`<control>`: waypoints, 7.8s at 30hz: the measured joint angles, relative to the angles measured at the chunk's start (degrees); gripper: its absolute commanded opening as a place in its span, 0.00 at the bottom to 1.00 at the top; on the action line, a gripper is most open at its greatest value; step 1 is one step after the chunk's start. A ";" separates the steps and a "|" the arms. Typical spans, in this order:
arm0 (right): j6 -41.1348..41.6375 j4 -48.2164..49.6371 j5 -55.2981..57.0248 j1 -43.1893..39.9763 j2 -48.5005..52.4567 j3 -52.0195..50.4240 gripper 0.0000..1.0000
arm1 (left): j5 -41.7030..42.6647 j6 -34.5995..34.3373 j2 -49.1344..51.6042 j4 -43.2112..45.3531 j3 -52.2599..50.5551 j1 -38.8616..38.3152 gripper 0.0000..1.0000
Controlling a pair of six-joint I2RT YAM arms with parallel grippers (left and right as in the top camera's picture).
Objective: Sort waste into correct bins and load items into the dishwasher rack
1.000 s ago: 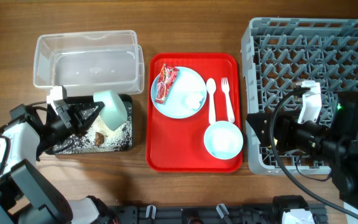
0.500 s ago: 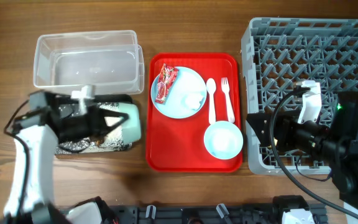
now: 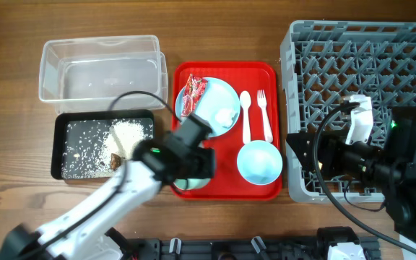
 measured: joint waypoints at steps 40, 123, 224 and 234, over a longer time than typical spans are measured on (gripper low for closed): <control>0.83 -0.68 -0.20 0.00 4.26 0.00 0.81 | -14.03 19.34 33.64 15.96 21.51 17.20 0.67; 1.22 -4.68 -0.20 0.00 4.94 0.00 0.80 | -11.50 23.58 30.82 1.86 26.62 8.28 0.04; -5.35 1.01 8.07 0.00 5.14 -0.02 1.00 | -4.70 22.93 -32.24 -34.14 34.07 29.90 1.00; -5.38 1.20 8.26 0.00 13.51 -0.02 1.00 | -6.10 23.41 -34.58 -26.18 30.27 32.96 1.00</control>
